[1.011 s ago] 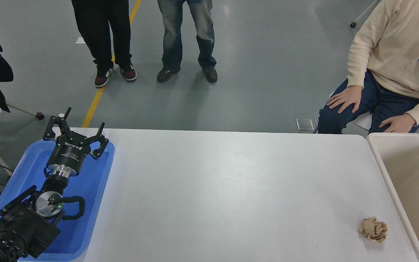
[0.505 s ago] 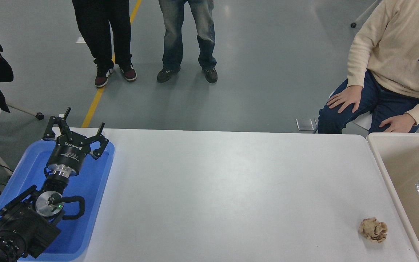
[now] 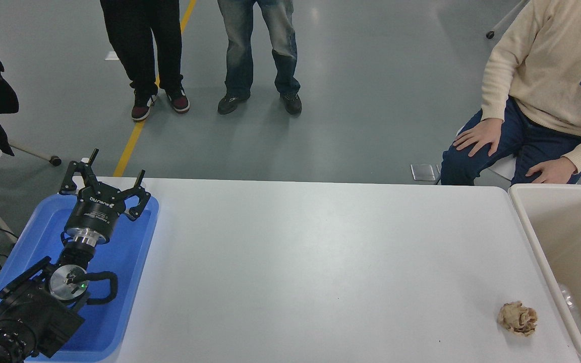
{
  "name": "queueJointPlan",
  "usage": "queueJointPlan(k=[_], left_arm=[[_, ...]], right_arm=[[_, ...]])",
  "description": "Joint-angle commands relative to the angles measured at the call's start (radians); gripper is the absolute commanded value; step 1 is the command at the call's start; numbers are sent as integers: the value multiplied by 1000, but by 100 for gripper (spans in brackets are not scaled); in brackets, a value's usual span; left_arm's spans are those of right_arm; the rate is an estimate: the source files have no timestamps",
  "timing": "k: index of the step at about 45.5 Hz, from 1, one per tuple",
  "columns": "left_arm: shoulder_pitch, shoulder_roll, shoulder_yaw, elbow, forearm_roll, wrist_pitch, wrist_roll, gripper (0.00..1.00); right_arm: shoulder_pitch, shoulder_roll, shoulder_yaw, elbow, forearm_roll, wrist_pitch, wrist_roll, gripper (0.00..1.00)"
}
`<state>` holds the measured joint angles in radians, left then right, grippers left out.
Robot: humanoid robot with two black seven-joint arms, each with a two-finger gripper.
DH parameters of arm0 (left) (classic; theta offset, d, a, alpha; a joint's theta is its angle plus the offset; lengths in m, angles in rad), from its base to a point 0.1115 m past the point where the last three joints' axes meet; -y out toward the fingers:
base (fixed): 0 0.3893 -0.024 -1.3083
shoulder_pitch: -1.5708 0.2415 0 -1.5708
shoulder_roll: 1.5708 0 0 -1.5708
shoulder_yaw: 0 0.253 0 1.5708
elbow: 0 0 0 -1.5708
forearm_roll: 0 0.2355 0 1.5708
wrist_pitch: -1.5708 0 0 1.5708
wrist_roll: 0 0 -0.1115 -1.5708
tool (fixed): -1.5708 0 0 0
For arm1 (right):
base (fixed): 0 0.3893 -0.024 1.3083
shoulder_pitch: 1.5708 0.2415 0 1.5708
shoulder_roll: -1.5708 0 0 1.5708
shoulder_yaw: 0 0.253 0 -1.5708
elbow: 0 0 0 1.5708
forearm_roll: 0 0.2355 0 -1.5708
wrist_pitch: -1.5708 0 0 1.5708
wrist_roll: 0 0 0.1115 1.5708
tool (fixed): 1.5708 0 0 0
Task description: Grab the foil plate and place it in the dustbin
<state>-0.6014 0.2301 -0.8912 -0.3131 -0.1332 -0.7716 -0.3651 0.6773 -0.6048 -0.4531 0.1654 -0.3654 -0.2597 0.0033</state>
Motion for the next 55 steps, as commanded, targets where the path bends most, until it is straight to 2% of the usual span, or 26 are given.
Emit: queueJointPlan(k=[1,7,13,16,20,30,45,55], left_arm=[[-1,-2,0,-1,1,0,0,100],[-1,-2,0,-1,1,0,2,100],[-1,-2,0,0,0,0,2,100],[-1,-2,0,0,1,0,2,100],[-1,-2,0,0,1,0,2,100],[-3,-2,0,0,1,0,3,100],[-3,-3,0,-1,1,0,5,100],[-3,-2,0,0,1,-1,5,100]], right_arm=[[80,-136,-7,251,0,-7,0,88],[166,-253,-16,485,-20,-6,1,88],[238,-311,-62,637,-47,-4,1,91],[300,-343,-114,741,-70,0,3,99],[381,-381,-188,876,-78,11,3,100],[600,-391,-400,1088,-78,36,6,100],[890,-368,-573,1261,-78,299,4,100],[1172,-250,-719,1284,-75,724,4,100]])
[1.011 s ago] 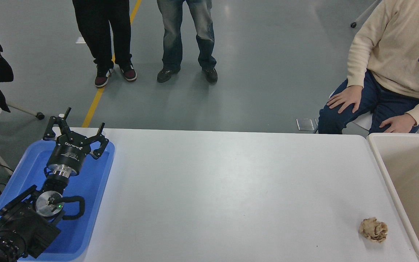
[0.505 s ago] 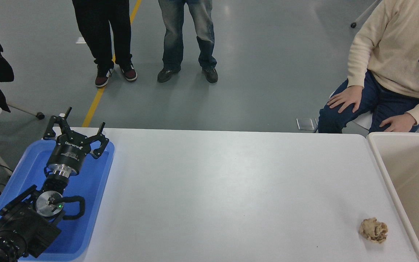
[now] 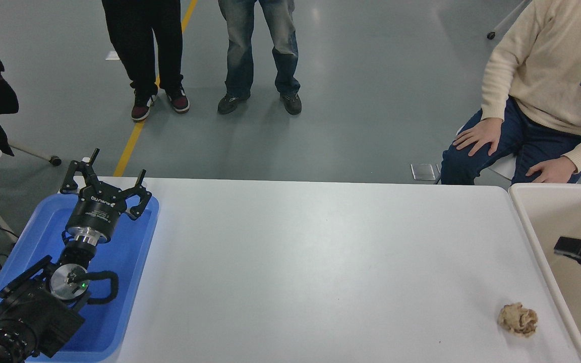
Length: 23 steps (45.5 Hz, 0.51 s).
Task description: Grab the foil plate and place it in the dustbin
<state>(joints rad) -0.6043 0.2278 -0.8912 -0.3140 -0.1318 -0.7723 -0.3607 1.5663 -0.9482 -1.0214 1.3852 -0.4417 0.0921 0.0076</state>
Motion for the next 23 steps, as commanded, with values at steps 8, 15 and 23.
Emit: queueJointPlan(k=[8,15,23], left_arm=[[1,1,0,0,0,1,0,100],[1,1,0,0,0,-1,0,100],[1,-1,0,1,0,1,0,100]], right_arm=[[486,233,-183,64,18,693,0,100],[627,351,-172,64,28,693,3,100],[732,448,-157,66,87,693,5,100]])
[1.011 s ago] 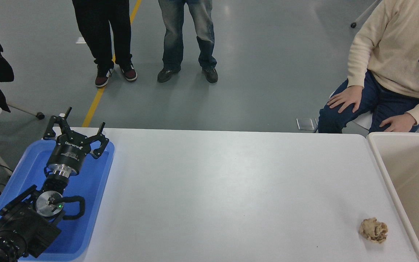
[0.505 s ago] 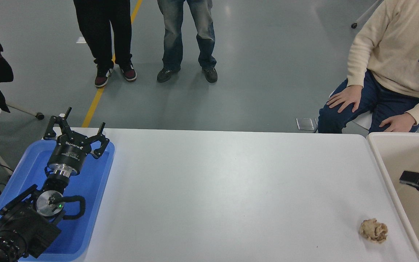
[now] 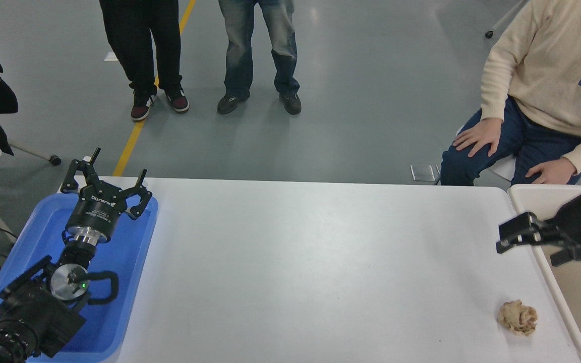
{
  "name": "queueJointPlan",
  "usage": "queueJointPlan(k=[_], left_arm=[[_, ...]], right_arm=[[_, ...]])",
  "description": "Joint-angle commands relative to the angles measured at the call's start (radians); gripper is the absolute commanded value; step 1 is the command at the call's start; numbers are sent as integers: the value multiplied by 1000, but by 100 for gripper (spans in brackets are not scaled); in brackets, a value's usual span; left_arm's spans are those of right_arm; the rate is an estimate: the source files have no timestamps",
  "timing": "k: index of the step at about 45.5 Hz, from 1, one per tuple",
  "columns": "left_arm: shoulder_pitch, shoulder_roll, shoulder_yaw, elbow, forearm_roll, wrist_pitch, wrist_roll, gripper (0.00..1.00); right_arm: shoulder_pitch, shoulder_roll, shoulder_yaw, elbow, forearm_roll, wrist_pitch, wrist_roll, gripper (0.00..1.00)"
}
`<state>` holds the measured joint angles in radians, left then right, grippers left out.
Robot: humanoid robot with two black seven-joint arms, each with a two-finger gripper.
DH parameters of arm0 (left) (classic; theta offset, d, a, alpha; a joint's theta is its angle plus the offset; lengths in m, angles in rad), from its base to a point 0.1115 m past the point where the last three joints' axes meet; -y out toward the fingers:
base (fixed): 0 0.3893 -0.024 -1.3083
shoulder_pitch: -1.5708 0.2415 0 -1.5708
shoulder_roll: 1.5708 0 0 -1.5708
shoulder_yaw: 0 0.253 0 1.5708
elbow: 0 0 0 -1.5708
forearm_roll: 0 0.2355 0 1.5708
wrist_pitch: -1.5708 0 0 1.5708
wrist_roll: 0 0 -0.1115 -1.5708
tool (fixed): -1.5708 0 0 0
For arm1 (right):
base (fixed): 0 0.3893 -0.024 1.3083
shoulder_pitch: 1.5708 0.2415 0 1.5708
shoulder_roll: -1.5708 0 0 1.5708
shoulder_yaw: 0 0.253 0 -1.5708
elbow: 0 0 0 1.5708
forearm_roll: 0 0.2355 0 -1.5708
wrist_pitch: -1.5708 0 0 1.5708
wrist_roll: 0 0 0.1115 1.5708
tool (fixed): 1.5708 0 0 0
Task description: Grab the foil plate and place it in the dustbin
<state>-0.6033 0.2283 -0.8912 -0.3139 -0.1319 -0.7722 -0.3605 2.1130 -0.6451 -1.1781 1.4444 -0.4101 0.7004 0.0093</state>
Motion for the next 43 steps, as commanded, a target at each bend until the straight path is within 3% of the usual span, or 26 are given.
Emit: queueJointPlan(k=[1,10,43], left_arm=[[0,0,0,1,0,1,0,100],[0,0,0,1,0,1,0,100],[0,0,0,1,-2,1,0,100]], right_arm=[[190,150,3,7,60,85,3,100],[188,214,54,-6,136,85,1,100],[257,266,-164,-9,148,85,1,100]])
